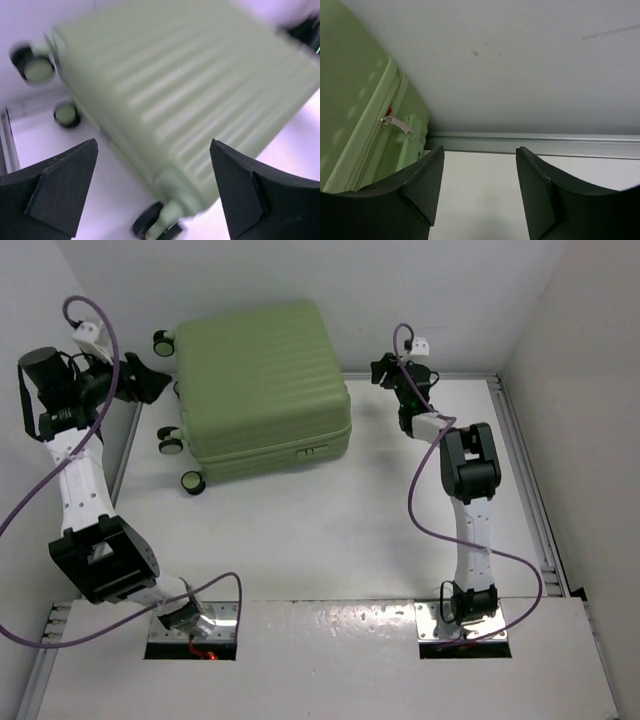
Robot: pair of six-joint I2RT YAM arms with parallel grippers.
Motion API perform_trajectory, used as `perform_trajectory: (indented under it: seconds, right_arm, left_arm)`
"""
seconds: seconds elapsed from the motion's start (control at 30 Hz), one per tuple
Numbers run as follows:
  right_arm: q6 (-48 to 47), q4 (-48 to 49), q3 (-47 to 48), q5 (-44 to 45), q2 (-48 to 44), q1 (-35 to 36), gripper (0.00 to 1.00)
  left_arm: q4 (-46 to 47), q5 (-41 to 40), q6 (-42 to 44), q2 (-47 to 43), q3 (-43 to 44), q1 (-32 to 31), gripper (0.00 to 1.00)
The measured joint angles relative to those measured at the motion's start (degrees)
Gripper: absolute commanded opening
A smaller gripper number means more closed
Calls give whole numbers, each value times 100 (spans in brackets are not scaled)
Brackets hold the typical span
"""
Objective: Pack the luggage
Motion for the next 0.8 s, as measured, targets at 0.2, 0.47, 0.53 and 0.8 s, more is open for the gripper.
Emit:
perform_trajectory:
  seconds: [0.2, 0.47, 0.53, 0.8]
  right_arm:
    - [1467, -1545, 1690, -466, 796, -136, 39]
    - [1840, -2614, 2256, -1246, 1200, -258, 32]
    - [1945, -2667, 2249, -1491, 1217, -227, 32]
    - [2052, -2190, 1606, -2680, 1215, 83, 37]
  left_arm:
    - [1416, -758, -1989, 468, 433, 0, 81]
    - [428, -3353, -2374, 2240, 1526, -444, 50]
    - [197, -3700, -2380, 2717, 1856, -614, 49]
    - [-175, -3899, -2391, 4417, 3244, -1086, 47]
